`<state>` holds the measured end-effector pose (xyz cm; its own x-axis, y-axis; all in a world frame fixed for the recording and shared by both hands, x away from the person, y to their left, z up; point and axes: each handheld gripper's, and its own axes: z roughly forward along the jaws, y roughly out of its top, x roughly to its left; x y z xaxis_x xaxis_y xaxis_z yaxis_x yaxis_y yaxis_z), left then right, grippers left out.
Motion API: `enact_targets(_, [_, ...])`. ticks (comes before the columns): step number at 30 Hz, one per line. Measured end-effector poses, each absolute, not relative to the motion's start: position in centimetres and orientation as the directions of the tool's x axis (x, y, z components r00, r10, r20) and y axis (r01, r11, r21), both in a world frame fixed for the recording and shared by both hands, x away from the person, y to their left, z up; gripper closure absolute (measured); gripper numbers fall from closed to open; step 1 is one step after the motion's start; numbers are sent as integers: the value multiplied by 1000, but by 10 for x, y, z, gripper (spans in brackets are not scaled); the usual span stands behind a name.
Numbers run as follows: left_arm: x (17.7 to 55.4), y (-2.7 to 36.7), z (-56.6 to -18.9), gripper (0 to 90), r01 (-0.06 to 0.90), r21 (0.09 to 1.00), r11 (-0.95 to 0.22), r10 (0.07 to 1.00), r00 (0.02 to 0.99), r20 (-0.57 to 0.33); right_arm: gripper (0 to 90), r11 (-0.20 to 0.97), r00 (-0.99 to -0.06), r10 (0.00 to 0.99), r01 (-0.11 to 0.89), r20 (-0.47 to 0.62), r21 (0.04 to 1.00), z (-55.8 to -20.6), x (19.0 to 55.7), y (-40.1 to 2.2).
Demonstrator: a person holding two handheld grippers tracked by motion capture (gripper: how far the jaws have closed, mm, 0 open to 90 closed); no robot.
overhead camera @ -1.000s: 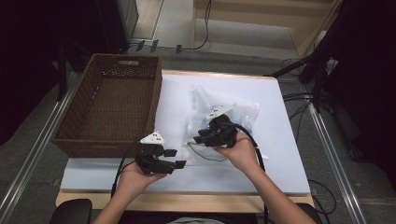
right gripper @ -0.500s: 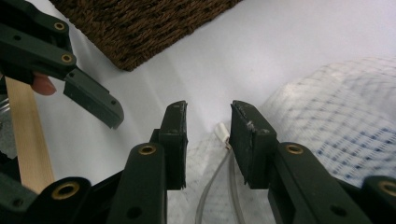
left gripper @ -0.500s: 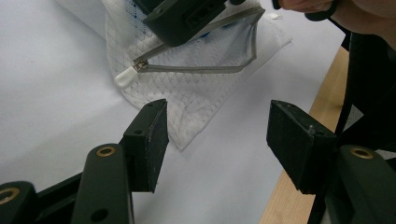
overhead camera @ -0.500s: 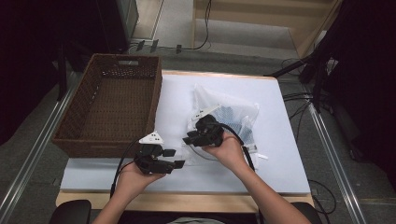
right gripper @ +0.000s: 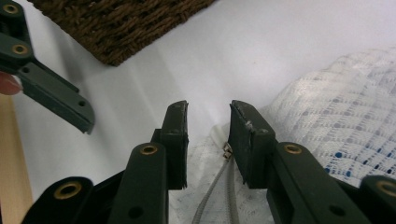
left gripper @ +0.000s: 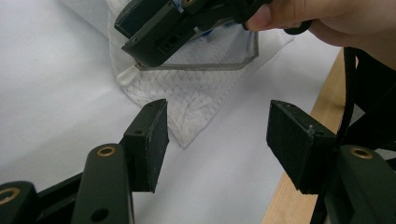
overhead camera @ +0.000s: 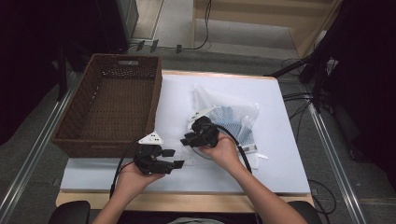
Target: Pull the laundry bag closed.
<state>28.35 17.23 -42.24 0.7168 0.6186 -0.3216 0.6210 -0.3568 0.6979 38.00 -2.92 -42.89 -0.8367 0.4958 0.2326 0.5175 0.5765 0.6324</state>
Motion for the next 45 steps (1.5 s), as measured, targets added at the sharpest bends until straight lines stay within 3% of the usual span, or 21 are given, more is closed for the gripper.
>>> enact_targets(19, [283,173,-424,401,623,693,-364,621,716,-318,677,585,-811,535,558,237,589,-454,394,-25])
enact_targets(30, [285,174,-425,401,630,690,-355,624,710,-327,623,591,-831,518,519,203,618,-461,390,-15])
enact_targets(35, [284,176,-425,402,630,693,-349,626,707,-328,705,620,-844,525,465,107,632,-463,383,-9])
enact_targets(40, [285,177,-425,403,637,691,-341,628,702,-337,819,583,-823,557,485,114,652,-466,384,-14])
enact_targets(45, [285,176,-426,405,640,688,-342,629,700,-339,842,585,-814,571,494,107,643,-464,382,-12])
